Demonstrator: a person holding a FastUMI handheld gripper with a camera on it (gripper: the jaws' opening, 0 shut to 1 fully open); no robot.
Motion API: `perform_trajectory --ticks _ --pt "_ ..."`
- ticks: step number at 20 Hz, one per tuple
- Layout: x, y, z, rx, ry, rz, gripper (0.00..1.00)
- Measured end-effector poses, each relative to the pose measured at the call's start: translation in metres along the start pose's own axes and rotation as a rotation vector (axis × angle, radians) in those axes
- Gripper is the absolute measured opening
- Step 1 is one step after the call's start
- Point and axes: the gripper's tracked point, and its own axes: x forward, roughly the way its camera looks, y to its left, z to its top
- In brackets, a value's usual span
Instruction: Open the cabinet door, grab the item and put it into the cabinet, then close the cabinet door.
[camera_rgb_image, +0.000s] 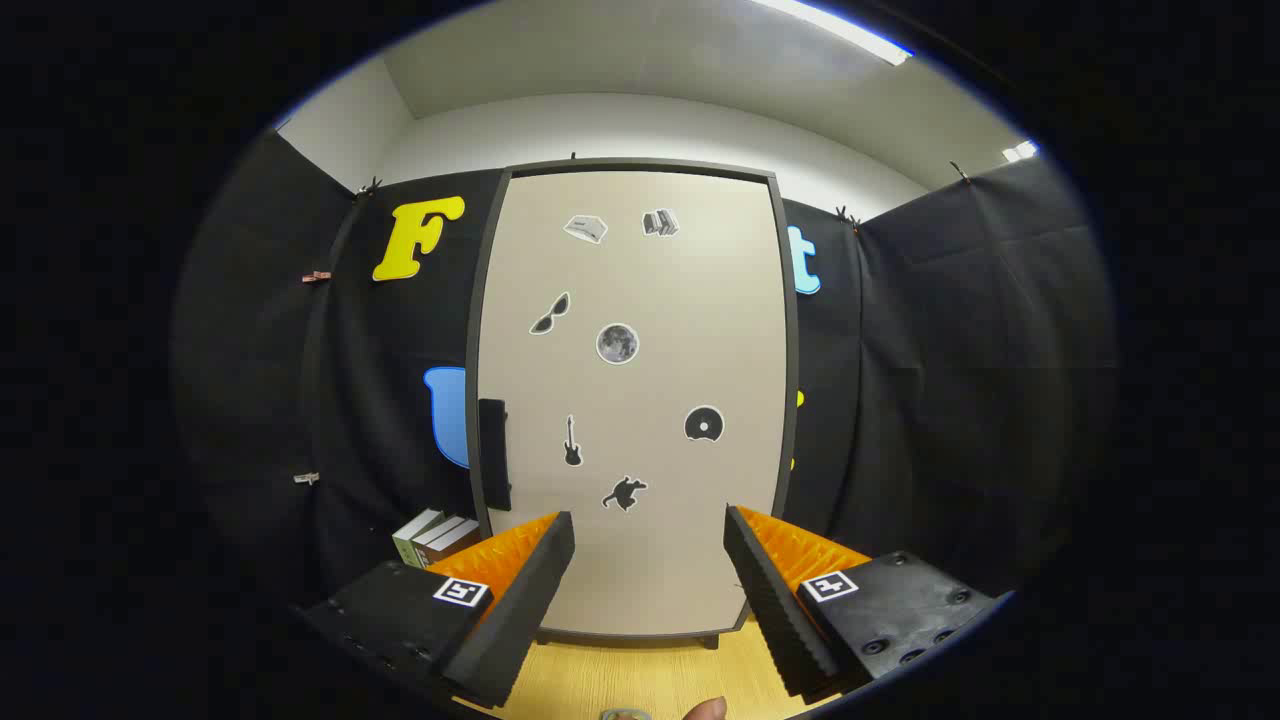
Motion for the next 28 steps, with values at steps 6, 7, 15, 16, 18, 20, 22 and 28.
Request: perform_trajectory --ticks 6,7,15,16,18,20,22,28 --pt "0.0 0.001 0.0 -0.005 -0.001 -0.006 0.97" --pt "0.0 0.001 0.001 -0.005 -0.001 -0.007 0.97" --pt "0.003 0.006 0.0 0.002 0.005 -0.009 0.97" --pt "0.004 0.007 0.0 0.0 0.005 -0.008 0.97" --pt "0.006 0.013 0.002 -0.005 0.004 0.0 0.97" --pt "0.01 0.024 0.002 0.004 0.005 0.018 0.97" --pt "0.016 0.036 0.006 0.011 0.0 0.036 0.97" --pt "0.056 0.097 0.013 0.031 -0.011 0.107 0.97"
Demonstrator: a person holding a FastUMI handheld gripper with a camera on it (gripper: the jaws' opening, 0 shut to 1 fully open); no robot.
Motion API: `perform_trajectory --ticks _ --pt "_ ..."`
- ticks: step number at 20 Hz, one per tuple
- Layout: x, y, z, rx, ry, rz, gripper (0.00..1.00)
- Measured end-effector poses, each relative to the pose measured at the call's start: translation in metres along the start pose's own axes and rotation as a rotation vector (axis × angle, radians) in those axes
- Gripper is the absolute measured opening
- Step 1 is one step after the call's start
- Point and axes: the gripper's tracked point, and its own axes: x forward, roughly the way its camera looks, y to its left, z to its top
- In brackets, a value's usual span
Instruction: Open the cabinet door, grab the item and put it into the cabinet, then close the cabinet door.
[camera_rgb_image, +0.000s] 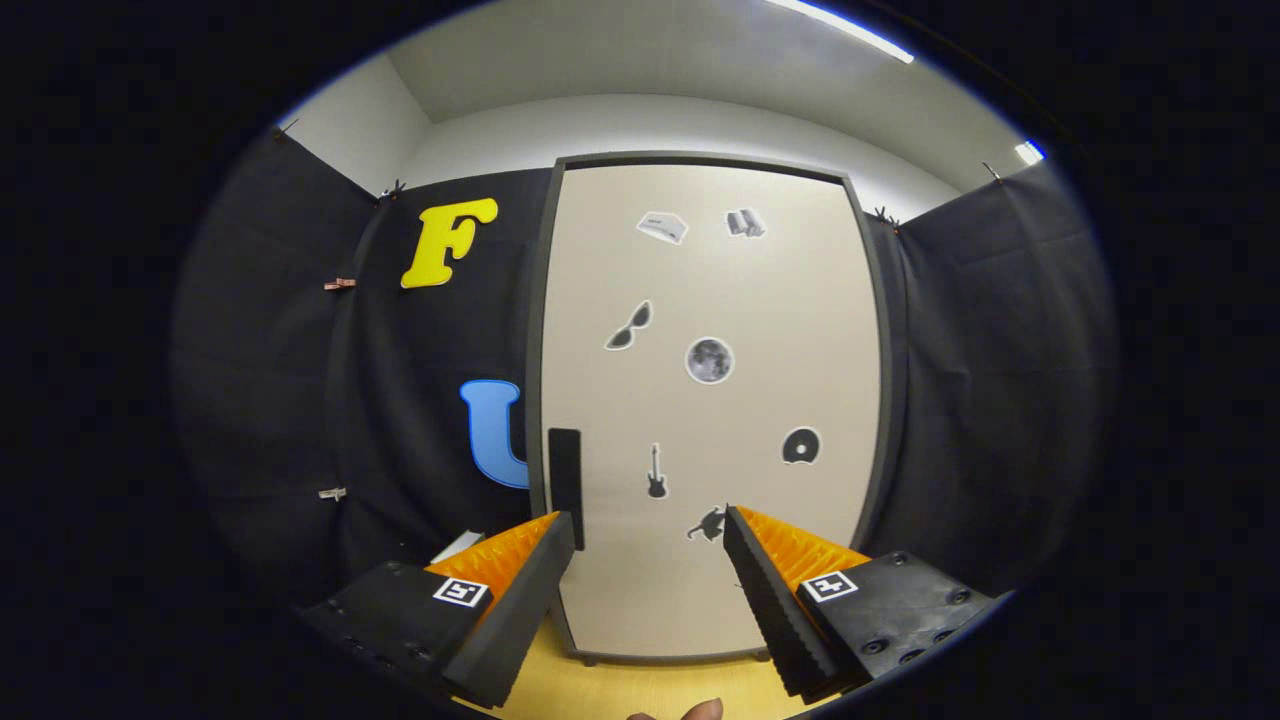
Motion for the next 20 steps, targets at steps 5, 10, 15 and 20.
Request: perform_trajectory --ticks 5,10,15,20 --pt "0.054 0.04 -0.018 0.021 0.021 0.035 0.97" --pt "0.105 0.061 -0.053 0.021 0.09 0.055 0.97" --pt "0.135 0.065 -0.066 -0.01 0.09 0.008 0.73" --pt "0.14 0.055 -0.063 0.025 0.05 -0.042 0.34"
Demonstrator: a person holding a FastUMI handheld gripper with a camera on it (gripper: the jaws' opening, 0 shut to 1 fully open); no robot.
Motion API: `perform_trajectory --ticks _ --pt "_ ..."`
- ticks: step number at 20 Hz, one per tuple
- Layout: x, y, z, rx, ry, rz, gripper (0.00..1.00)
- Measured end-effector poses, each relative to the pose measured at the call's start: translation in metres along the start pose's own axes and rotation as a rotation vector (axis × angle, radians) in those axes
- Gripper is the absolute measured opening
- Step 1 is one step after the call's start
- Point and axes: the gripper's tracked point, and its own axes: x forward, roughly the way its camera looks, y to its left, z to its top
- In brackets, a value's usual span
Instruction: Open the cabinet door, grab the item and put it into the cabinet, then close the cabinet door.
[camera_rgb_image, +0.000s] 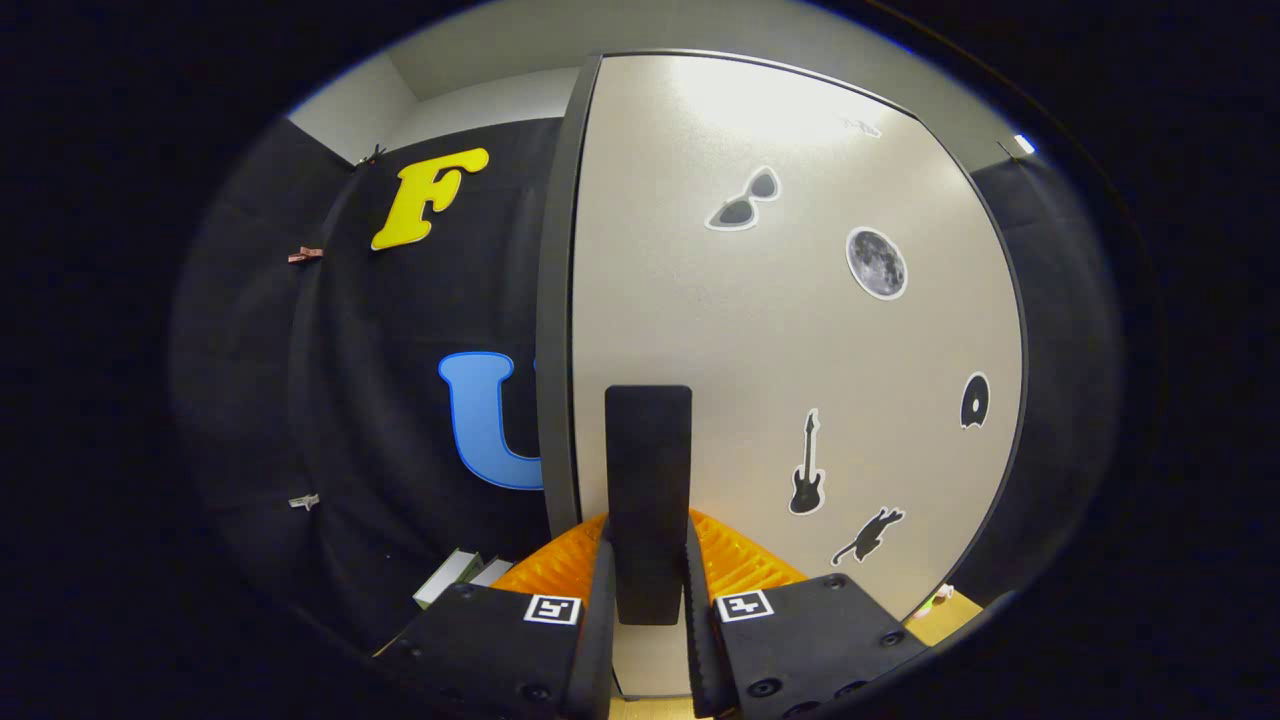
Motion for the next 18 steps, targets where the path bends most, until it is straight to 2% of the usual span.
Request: perform_trajectory --ticks 1,3,4,18 --pt "0.002 0.0 -0.002 -0.006 0.014 0.01 0.27" --pt "-0.002 0.0 -0.002 0.008 0.027 0.047 0.27" --pt "-0.002 0.001 -0.001 0.009 0.025 0.056 0.18" --pt "-0.065 -0.015 0.006 0.034 0.001 0.195 0.17"
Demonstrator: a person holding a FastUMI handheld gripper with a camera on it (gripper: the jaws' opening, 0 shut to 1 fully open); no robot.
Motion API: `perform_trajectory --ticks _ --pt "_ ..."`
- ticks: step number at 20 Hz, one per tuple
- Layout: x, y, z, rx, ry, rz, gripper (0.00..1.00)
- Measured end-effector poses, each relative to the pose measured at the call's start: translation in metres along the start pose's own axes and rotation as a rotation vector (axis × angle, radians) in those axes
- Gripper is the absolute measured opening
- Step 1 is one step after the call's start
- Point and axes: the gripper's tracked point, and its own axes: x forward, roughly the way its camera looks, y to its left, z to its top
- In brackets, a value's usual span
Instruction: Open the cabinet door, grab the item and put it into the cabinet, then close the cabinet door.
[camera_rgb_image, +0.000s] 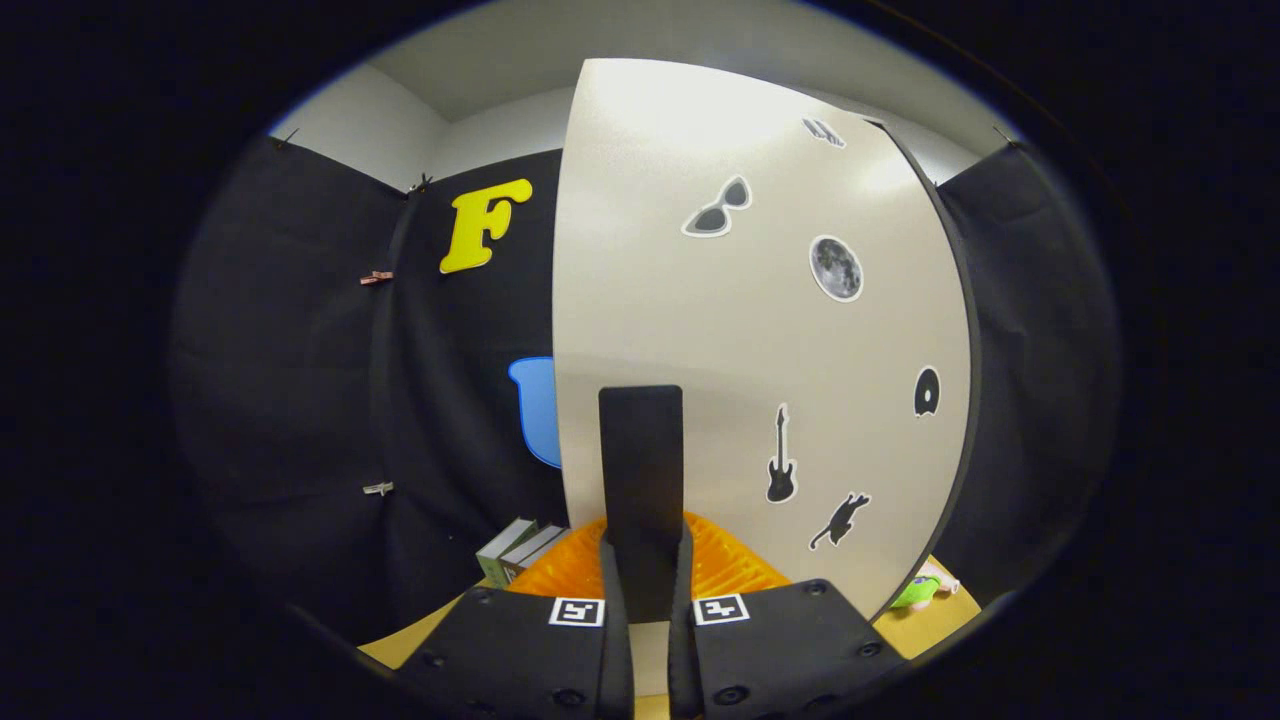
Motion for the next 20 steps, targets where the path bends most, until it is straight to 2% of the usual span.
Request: perform_trajectory --ticks 9,20 --pt "-0.039 -0.019 0.005 0.007 -0.001 0.007 0.17" --pt "-0.069 -0.055 0.007 -0.016 0.015 -0.083 0.17"
